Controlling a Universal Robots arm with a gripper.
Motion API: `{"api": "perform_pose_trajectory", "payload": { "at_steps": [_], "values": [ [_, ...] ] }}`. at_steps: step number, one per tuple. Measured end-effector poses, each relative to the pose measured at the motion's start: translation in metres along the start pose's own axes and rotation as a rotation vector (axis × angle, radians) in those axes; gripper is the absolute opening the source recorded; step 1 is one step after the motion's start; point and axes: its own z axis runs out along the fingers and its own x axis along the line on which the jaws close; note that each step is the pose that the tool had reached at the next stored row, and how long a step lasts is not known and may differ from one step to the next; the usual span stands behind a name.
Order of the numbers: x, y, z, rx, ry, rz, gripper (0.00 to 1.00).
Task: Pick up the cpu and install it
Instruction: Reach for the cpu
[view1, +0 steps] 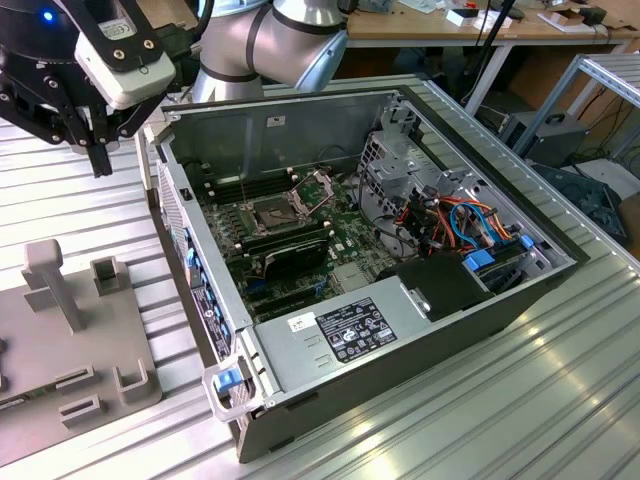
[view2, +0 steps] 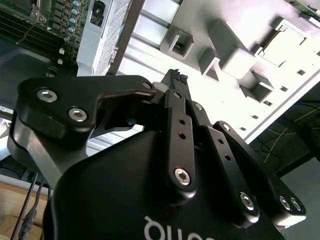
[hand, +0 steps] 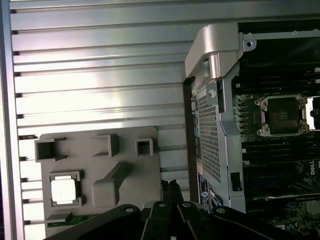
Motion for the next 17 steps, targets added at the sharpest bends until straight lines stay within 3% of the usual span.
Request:
{"api": "perform_pose_trajectory", "payload": {
  "at_steps": [17],
  "values": [
    [0.0188, -0.0014, -0.0004, 0.0, 0.0, 0.0, 0.11]
  ]
}}
